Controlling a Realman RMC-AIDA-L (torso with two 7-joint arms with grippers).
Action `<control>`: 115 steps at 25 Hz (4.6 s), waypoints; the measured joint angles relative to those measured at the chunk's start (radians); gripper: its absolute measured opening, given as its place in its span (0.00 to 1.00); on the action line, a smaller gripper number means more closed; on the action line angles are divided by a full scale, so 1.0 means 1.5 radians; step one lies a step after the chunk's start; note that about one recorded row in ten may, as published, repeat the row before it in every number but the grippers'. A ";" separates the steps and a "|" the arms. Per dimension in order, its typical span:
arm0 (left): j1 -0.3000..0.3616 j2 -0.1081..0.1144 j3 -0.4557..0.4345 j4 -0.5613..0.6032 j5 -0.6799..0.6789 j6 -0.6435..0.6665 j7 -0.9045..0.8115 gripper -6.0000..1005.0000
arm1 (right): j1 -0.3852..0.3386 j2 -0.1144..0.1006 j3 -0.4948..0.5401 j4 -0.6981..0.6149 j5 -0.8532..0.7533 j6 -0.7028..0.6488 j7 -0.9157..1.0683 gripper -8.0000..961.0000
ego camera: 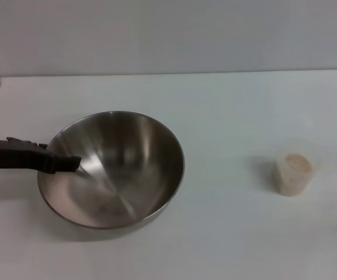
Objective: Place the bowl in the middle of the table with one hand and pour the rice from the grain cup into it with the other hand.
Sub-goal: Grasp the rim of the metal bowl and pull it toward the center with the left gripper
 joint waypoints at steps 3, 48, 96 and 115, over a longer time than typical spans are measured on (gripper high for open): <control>-0.002 0.000 0.005 0.001 0.008 0.001 -0.002 0.72 | 0.000 0.000 0.000 0.000 0.000 0.001 0.000 0.86; -0.114 0.004 -0.136 0.086 -0.042 -0.118 -0.032 0.05 | 0.004 0.000 0.000 0.000 0.000 0.007 0.001 0.86; -0.292 0.118 -0.317 0.504 -0.253 -0.226 0.132 0.04 | 0.021 -0.001 -0.024 -0.002 -0.001 0.031 -0.002 0.86; -0.271 0.093 -0.309 0.496 -0.213 -0.148 0.159 0.01 | 0.026 -0.001 -0.025 -0.002 -0.001 0.035 -0.002 0.86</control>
